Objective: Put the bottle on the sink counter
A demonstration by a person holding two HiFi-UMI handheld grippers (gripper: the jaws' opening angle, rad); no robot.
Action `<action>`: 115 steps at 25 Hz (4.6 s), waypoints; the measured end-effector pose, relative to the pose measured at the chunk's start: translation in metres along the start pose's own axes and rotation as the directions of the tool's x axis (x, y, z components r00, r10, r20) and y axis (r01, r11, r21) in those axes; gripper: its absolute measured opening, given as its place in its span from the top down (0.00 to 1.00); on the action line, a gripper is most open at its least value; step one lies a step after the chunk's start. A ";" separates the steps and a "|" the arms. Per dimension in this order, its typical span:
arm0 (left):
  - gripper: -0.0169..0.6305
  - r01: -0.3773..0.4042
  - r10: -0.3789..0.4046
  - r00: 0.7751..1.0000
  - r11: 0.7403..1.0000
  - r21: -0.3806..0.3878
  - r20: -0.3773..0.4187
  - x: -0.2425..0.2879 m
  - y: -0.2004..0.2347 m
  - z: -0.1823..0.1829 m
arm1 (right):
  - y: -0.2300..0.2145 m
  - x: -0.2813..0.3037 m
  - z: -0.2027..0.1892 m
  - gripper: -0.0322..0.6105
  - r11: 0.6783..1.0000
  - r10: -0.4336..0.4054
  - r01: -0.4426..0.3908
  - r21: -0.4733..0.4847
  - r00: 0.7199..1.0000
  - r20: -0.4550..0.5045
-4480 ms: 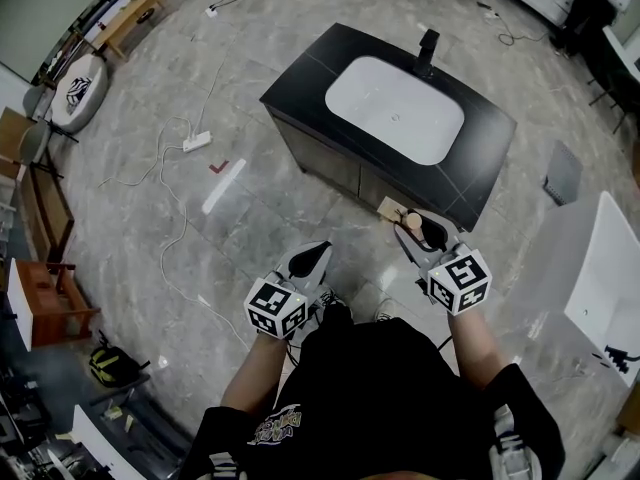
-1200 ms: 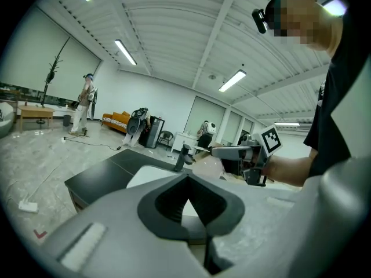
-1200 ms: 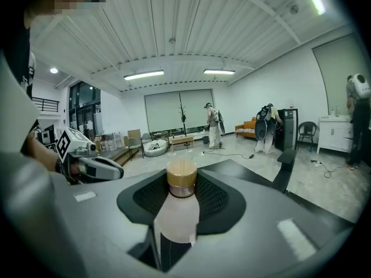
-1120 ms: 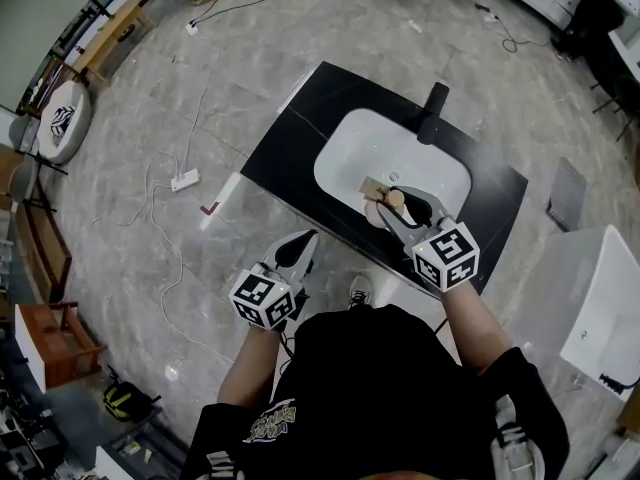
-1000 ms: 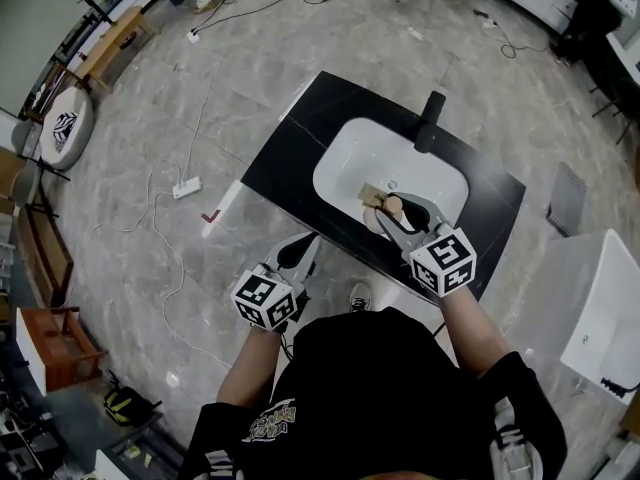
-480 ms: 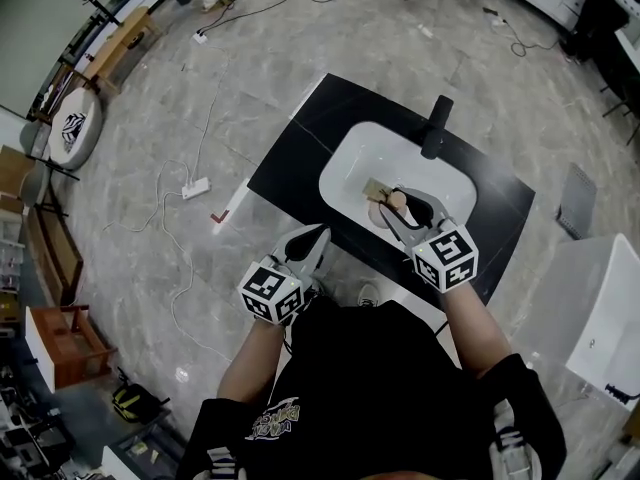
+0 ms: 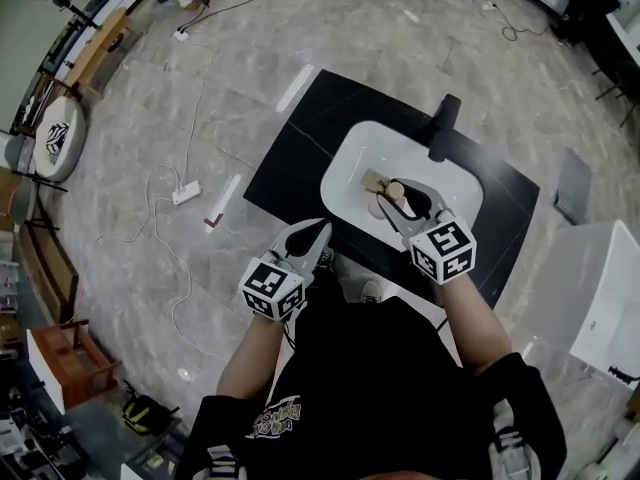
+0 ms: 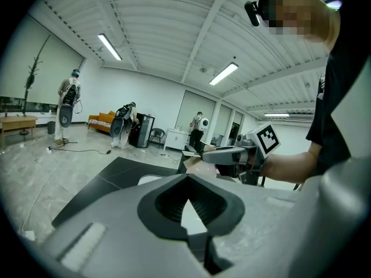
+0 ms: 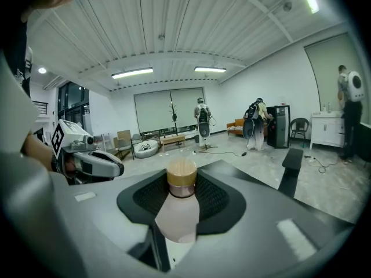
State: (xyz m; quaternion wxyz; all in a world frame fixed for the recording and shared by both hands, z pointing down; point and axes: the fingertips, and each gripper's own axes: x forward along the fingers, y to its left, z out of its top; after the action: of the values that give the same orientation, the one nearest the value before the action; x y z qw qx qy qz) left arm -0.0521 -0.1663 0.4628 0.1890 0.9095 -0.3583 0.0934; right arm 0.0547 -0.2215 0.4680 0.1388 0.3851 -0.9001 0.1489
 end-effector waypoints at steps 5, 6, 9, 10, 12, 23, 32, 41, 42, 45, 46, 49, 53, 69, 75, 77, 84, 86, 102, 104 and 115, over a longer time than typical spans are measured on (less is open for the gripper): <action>0.97 0.056 -0.056 0.998 0.998 0.011 -0.022 0.011 0.029 0.006 | -0.009 0.034 0.003 0.69 0.999 -0.049 0.049 0.014 0.999 -0.012; 0.97 0.070 -0.070 0.997 0.997 0.014 -0.027 0.014 0.034 0.008 | -0.012 0.041 0.003 0.69 0.998 -0.060 0.061 0.017 0.998 -0.015; 0.97 0.104 -0.103 0.994 0.994 0.021 -0.042 0.020 0.053 0.011 | -0.019 0.063 0.005 0.69 0.996 -0.085 0.085 0.034 0.996 -0.022; 0.97 0.111 -0.110 0.993 0.994 0.023 -0.047 0.022 0.060 0.012 | -0.021 0.071 0.005 0.69 0.995 -0.090 0.091 0.039 0.996 -0.024; 0.97 0.125 -0.123 0.991 0.992 0.022 -0.057 0.026 0.075 0.012 | -0.025 0.086 0.004 0.69 0.994 -0.101 0.103 0.048 0.994 -0.032; 0.97 0.200 -0.196 0.973 0.979 0.023 -0.119 0.053 0.138 0.006 | -0.060 0.162 -0.009 0.69 0.980 -0.176 0.182 0.083 0.982 -0.069; 0.97 0.246 -0.244 0.958 0.969 -0.002 -0.150 0.071 0.178 -0.007 | -0.088 0.210 -0.026 0.69 0.962 -0.243 0.254 0.101 0.964 -0.108; 0.97 0.267 -0.266 0.950 0.963 -0.016 -0.161 0.081 0.210 -0.008 | -0.112 0.254 -0.033 0.69 0.954 -0.282 0.293 0.067 0.949 -0.141; 0.97 0.266 -0.265 0.951 0.964 -0.016 -0.160 0.082 0.214 -0.008 | -0.114 0.259 -0.033 0.69 0.953 -0.284 0.295 0.065 0.948 -0.141; 0.97 0.267 -0.267 0.951 0.963 -0.020 -0.159 0.084 0.225 -0.006 | -0.122 0.271 -0.031 0.69 0.951 -0.291 0.302 0.065 0.947 -0.139; 0.97 0.267 -0.267 0.950 0.963 -0.022 -0.160 0.085 0.228 -0.006 | -0.124 0.275 -0.030 0.69 0.951 -0.292 0.303 0.065 0.946 -0.137; 0.97 0.266 -0.267 0.950 0.964 -0.025 -0.163 0.087 0.237 -0.006 | -0.130 0.287 -0.027 0.69 0.951 -0.296 0.305 0.057 0.946 -0.134; 0.97 0.265 -0.267 0.950 0.964 -0.033 -0.162 0.088 0.243 -0.004 | -0.137 0.300 -0.024 0.69 0.949 -0.303 0.311 0.050 0.945 -0.126; 0.97 0.251 -0.255 0.954 0.967 -0.041 -0.158 0.085 0.245 -0.006 | -0.140 0.315 -0.020 0.69 0.950 -0.312 0.313 -0.004 0.946 -0.091; 0.97 0.253 -0.254 0.955 0.967 -0.029 -0.153 0.078 0.236 -0.004 | -0.136 0.302 -0.021 0.67 0.946 -0.320 0.323 0.011 0.941 -0.109; 0.97 0.254 -0.254 0.955 0.967 -0.024 -0.151 0.077 0.231 -0.003 | -0.133 0.289 -0.021 0.68 0.944 -0.327 0.330 0.011 0.939 -0.108; 0.97 0.262 -0.260 0.957 0.965 0.002 -0.127 0.074 0.190 0.006 | -0.110 0.216 -0.014 0.91 0.940 -0.338 0.340 0.010 0.936 -0.094; 0.97 0.271 -0.267 0.955 0.962 0.013 -0.130 0.073 0.173 0.007 | -0.102 0.191 -0.016 0.91 0.940 -0.337 0.340 0.017 0.937 -0.094; 0.97 0.400 -0.386 0.909 0.914 0.067 -0.154 0.068 0.005 -0.005 | -0.053 -0.031 -0.041 0.91 0.876 -0.429 0.422 0.233 0.903 -0.021; 0.97 0.413 -0.398 0.904 0.907 0.077 -0.159 0.067 -0.015 -0.009 | -0.048 -0.053 -0.050 0.91 0.869 -0.433 0.422 0.256 0.901 -0.016; 0.97 0.386 -0.373 0.917 0.919 0.085 -0.140 0.043 -0.104 -0.031 | -0.010 -0.137 -0.085 0.91 0.893 -0.375 0.360 0.269 0.927 0.007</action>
State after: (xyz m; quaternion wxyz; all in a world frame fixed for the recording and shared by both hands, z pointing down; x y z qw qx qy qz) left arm 0.0493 -0.1103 0.4757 0.1742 0.9634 -0.1571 0.1296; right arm 0.1644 -0.1065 0.4975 0.0858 0.5674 -0.7869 0.2269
